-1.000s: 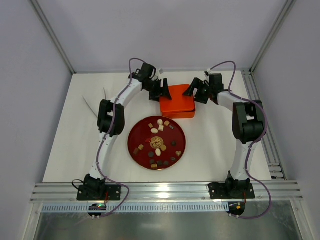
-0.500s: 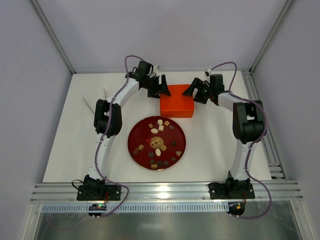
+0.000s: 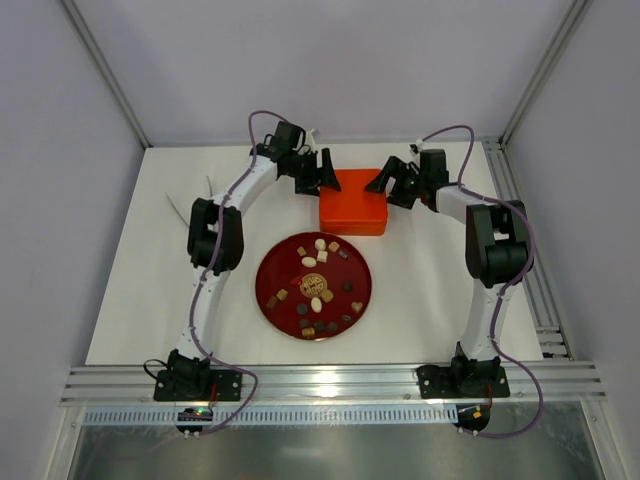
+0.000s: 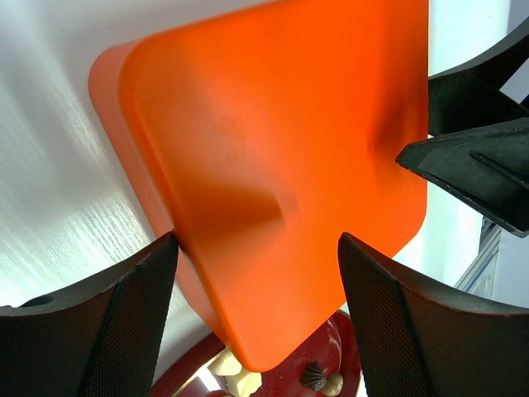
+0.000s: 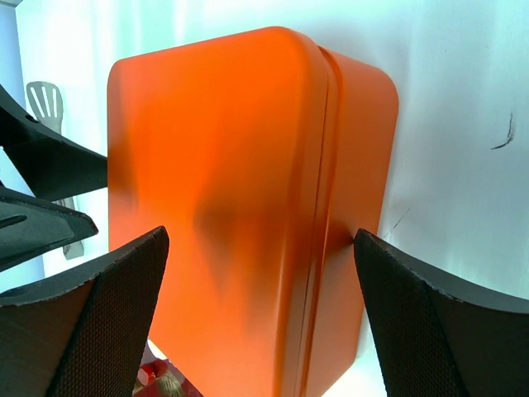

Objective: Pack the chocolate

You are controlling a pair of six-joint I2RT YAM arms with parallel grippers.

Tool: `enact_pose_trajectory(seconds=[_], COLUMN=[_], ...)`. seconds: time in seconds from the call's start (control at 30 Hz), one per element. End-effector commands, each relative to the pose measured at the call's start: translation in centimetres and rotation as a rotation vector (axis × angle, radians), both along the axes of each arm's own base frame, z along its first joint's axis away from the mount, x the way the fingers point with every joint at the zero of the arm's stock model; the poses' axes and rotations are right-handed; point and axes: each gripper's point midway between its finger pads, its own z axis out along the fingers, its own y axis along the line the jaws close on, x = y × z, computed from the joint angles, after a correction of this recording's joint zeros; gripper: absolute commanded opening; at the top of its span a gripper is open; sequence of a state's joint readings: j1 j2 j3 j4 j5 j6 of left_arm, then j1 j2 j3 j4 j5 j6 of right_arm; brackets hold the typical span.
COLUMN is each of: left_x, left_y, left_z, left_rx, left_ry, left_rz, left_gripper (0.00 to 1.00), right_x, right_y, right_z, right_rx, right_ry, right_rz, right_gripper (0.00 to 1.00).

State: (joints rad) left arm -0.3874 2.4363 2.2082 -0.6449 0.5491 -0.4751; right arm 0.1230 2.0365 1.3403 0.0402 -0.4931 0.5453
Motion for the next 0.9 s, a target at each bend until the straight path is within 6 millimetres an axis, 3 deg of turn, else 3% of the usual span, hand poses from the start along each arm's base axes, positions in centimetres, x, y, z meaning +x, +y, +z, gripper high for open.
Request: enact_pose_trajectory(seconds=[0.0, 0.37, 0.87], left_x=[-0.1, -0.8, -2.1], left_y=[-1.7, -2.3, -2.9], left_z=[4.9, 4.1, 2.4], left_rx=[-0.093, -0.035, 0.138], left_ry=[-0.086, -0.081, -0.086], left_rz=[-0.033, -0.021, -0.041], left_gripper=[0.76, 0.75, 0.73], right_x=[-0.5, -1.6, -1.5], right_y=[1.5, 1.4, 1.2], right_z=[1.7, 2.1, 2.2], right_rx=[0.055, 0.076, 0.076], right_ry=[-0.037, -0.044, -0.039], right_rz=[0.042, 0.025, 0.008], right_gripper=[0.92, 0.88, 0.8])
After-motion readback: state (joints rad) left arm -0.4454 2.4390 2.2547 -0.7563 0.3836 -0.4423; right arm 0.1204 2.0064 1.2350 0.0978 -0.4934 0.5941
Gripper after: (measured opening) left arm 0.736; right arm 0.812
